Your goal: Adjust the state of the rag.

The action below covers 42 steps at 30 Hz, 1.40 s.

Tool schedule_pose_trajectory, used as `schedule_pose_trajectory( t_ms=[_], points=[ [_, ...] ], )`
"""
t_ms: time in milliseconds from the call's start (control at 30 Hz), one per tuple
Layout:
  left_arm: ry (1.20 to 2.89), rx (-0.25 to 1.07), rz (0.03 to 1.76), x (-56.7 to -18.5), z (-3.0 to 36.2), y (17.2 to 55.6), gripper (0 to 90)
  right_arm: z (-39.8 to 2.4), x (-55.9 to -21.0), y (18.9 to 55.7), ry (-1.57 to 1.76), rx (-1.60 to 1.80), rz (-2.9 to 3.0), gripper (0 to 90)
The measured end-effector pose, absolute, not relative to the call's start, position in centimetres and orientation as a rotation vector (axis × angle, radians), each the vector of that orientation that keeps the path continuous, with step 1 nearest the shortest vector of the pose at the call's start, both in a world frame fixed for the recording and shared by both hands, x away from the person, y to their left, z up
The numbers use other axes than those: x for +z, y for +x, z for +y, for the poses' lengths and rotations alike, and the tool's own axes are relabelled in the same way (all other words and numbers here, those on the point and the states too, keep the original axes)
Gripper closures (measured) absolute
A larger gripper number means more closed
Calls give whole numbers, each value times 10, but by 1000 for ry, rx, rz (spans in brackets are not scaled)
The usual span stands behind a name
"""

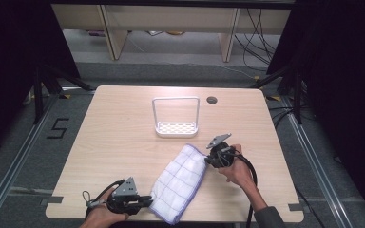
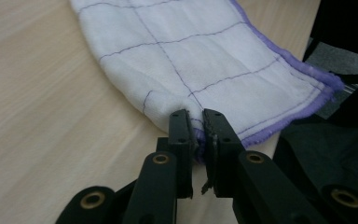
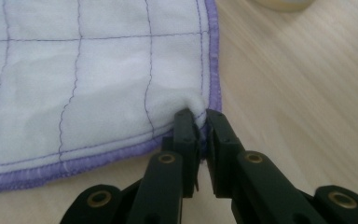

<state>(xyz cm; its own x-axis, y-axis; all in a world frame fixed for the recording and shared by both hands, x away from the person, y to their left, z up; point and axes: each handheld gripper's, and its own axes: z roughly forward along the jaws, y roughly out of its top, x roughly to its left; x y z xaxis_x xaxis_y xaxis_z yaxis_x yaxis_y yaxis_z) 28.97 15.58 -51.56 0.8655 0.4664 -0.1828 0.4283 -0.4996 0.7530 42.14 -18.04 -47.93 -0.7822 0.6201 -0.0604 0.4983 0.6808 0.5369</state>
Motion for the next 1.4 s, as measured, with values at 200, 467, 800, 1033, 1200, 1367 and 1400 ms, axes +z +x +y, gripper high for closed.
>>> schedule_pose_trajectory(
  t_ms=[200,467,800,1033,1200,1367,1400],
  points=[
    [2150,16,614,-515,143,278,810,-163,-480,441,852,721,2683,839],
    [2151,-4,576,-515,135,275,808,-145,-482,456,823,715,2688,832],
    [2045,-51,653,-504,149,287,552,-166,-473,456,1033,845,2572,591],
    [1979,77,721,-487,165,327,530,-187,-456,442,1208,995,2456,426],
    [1971,119,785,-483,164,359,485,-189,-452,435,1229,1112,2399,380],
    [1981,168,857,-491,157,388,445,-186,-454,431,1259,1073,2405,345],
    [1993,173,860,-492,155,393,444,-186,-455,431,1254,1053,2420,348]
  ],
)
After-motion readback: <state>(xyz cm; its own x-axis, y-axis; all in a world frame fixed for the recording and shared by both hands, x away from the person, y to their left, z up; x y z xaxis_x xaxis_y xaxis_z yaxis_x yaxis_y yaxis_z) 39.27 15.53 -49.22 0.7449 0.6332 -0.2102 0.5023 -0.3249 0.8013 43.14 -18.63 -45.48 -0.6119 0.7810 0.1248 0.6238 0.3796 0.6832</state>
